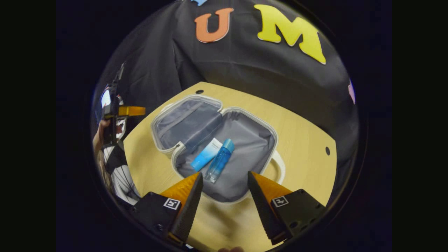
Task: First open the suitcase, pack the skin care products into it, and then close the suitcase.
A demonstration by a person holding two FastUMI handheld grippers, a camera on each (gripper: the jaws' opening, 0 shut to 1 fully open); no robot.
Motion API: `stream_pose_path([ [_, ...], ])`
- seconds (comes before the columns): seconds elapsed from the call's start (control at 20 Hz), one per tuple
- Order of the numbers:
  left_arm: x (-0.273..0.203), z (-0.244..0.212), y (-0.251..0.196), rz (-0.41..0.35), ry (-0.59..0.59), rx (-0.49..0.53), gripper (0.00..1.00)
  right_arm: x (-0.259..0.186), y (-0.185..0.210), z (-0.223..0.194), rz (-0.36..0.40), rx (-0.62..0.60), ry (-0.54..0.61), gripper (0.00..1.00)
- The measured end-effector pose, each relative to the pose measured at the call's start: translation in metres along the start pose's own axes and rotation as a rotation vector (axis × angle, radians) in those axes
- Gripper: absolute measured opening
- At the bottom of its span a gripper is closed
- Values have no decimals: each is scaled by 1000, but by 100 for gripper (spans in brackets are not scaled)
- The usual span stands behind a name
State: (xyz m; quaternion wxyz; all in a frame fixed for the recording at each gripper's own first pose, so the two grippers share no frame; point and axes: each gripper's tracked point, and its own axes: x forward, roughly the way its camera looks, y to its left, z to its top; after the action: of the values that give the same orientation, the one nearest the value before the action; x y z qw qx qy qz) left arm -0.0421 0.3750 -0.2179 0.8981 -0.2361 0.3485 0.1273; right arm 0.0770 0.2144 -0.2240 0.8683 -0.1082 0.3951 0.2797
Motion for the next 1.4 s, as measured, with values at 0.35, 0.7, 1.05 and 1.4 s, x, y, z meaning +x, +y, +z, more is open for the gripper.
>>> stream_pose_path([
  [0.35, 92, 32, 36, -126, 49, -284, 98, -21, -14, -22, -14, -22, 31, 77],
  [0.7, 149, 12, 39, -166, 185, -416, 84, -31, -38, -35, -88, 85, 58, 78],
  [1.05, 165, 18, 35, -140, 179, -428, 33, -35, -38, -43, -96, 132, 56, 78],
  [1.4, 133, 52, 9, -168, 105, -344, 11, -46, -42, -46, -93, 185, 19, 78],
])
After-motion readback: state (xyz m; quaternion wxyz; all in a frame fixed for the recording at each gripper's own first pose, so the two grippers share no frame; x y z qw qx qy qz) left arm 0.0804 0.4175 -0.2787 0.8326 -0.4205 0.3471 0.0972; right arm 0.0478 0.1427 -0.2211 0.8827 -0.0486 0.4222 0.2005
